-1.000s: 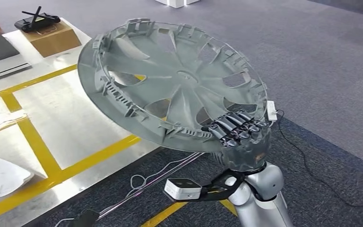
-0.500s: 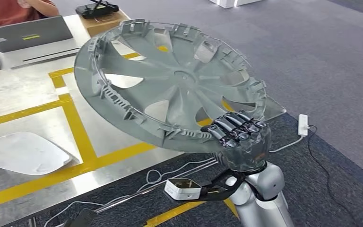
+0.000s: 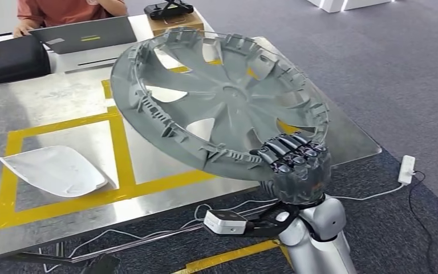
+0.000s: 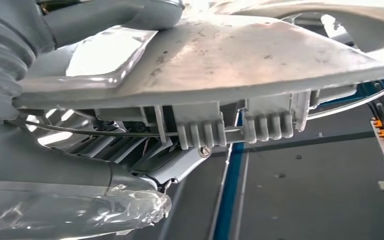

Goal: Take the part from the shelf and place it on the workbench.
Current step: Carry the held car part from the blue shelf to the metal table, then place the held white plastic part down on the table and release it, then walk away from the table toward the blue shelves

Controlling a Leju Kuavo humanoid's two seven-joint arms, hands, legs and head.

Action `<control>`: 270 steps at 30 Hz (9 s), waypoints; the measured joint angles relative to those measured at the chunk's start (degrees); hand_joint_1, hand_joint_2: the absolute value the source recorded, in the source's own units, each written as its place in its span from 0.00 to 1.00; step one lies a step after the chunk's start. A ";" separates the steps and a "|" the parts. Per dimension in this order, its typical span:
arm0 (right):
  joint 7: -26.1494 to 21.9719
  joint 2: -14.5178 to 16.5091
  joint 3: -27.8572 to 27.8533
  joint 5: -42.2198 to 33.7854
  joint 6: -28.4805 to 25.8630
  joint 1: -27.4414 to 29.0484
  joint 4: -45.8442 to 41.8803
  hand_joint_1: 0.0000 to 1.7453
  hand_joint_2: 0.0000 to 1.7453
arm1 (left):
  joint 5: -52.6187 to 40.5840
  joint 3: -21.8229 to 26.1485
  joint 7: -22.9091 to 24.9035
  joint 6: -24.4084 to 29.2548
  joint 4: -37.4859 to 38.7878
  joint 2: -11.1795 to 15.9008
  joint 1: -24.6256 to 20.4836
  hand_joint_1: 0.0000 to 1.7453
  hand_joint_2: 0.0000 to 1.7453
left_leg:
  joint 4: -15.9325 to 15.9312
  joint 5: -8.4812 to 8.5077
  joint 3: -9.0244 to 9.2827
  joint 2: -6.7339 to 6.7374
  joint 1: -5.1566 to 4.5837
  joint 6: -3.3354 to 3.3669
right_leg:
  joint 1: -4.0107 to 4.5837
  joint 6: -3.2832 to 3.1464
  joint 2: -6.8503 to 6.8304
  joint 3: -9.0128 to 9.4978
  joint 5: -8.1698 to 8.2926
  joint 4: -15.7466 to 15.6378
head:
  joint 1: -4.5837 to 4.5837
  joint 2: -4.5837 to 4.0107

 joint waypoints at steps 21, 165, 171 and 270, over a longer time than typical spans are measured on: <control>14.76 -0.91 -1.44 0.56 0.00 1.86 4.77 1.00 1.00 | -0.38 0.73 0.78 0.01 0.00 0.40 -0.07 0.00 0.00 | -8.40 4.07 4.85 0.73 -0.45 3.01 | 0.49 1.74 -0.49 -5.17 -2.42 8.68 | 1.01 0.00; 46.16 -17.25 20.51 6.88 3.91 -4.63 12.76 0.00 0.00 | -8.90 19.59 0.39 -7.13 -0.87 0.13 1.61 0.00 0.00 | -8.64 3.99 5.08 0.22 -0.85 1.93 | 0.45 1.08 0.20 -0.84 0.58 -0.01 | 0.86 0.00; 46.15 -17.25 20.49 6.70 3.94 -4.55 12.69 0.00 0.00 | -8.97 19.59 0.30 -7.49 -0.87 0.09 1.61 0.00 0.00 | -8.64 3.99 5.08 0.22 -0.85 1.93 | 0.45 1.08 0.20 -0.84 0.58 -0.01 | 0.86 0.00; 52.77 -14.84 -14.91 -10.09 22.01 18.86 45.92 0.00 0.00 | -17.23 30.20 2.23 -9.60 -7.40 -2.79 3.37 0.00 0.00 | -10.31 -1.88 15.23 2.08 -0.49 1.46 | 0.77 0.61 -1.17 -3.67 5.76 -1.89 | 0.76 0.00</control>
